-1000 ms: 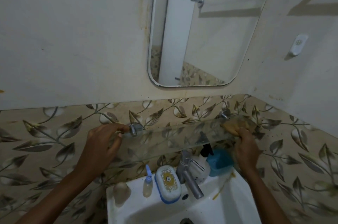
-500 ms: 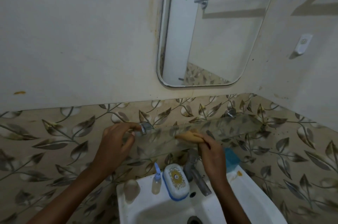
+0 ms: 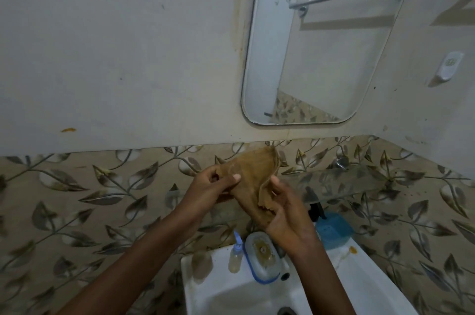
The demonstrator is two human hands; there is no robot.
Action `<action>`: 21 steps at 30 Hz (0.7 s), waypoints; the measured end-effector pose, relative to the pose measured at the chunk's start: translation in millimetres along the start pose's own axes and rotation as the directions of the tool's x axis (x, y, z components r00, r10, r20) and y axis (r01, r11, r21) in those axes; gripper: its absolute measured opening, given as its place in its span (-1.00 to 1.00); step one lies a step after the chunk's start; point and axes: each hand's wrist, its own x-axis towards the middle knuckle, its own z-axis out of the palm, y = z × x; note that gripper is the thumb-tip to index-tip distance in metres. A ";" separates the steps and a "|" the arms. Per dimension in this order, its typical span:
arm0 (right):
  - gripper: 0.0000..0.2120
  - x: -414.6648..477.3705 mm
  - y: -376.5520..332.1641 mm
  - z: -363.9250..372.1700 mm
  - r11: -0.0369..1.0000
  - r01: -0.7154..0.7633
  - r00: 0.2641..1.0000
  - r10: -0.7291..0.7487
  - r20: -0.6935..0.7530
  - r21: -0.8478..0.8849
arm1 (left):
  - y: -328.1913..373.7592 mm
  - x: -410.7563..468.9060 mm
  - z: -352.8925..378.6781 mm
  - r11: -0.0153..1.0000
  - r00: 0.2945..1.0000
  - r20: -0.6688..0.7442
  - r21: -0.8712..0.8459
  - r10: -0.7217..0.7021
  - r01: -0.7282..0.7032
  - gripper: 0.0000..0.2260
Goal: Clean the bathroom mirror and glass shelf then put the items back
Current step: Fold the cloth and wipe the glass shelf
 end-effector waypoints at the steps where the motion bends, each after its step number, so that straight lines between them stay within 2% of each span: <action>1: -0.34 0.7 1.9 1.5 0.998 0.032 0.999 -0.034 -0.034 -0.063 | 1.3 0.2 0.1 0.999 0.999 -0.015 0.014 0.038 -0.038 -0.85; 2: -0.39 2.0 2.1 1.4 0.986 0.070 0.994 -0.083 -0.075 -0.152 | 3.4 0.6 0.0 0.997 0.997 -0.010 0.028 0.074 -0.073 -0.87; 5: -0.84 3.3 -2.3 -1.1 0.915 0.183 0.948 -0.262 -0.183 -0.359 | 8.0 3.6 0.0 0.988 0.990 0.028 0.076 0.136 -0.137 -0.86; 6: -0.87 3.8 -4.6 -2.9 0.906 0.198 0.941 -0.283 -0.187 -0.375 | 8.7 4.9 0.0 0.981 0.987 0.034 0.111 0.157 -0.159 -0.86; 11: -0.80 -3.6 -17.7 -11.2 0.902 0.155 0.958 -0.237 -0.162 -0.404 | 2.8 8.2 4.1 0.886 0.956 0.054 0.363 0.289 -0.288 -0.97; 13: -0.80 -6.9 -23.0 -17.1 0.910 0.131 0.960 -0.215 -0.178 -0.392 | -0.2 6.7 9.3 0.870 0.954 0.073 0.395 0.289 -0.294 -0.91; 17: -0.81 -19.2 -32.8 -38.0 0.913 0.076 0.949 -0.190 -0.253 -0.400 | -5.6 -4.1 28.1 0.942 0.982 0.108 0.285 0.152 -0.177 -0.86; 20: -0.65 -34.6 -40.6 -65.7 0.908 0.030 0.924 -0.184 -0.334 -0.417 | -22.6 -18.9 50.9 0.980 0.967 0.254 0.195 -0.011 -0.040 -0.75; 21: -0.66 -40.8 -43.3 -75.0 0.900 0.009 0.912 -0.187 -0.366 -0.436 | -31.4 -22.6 60.7 0.982 0.956 0.289 0.190 -0.049 -0.007 -0.70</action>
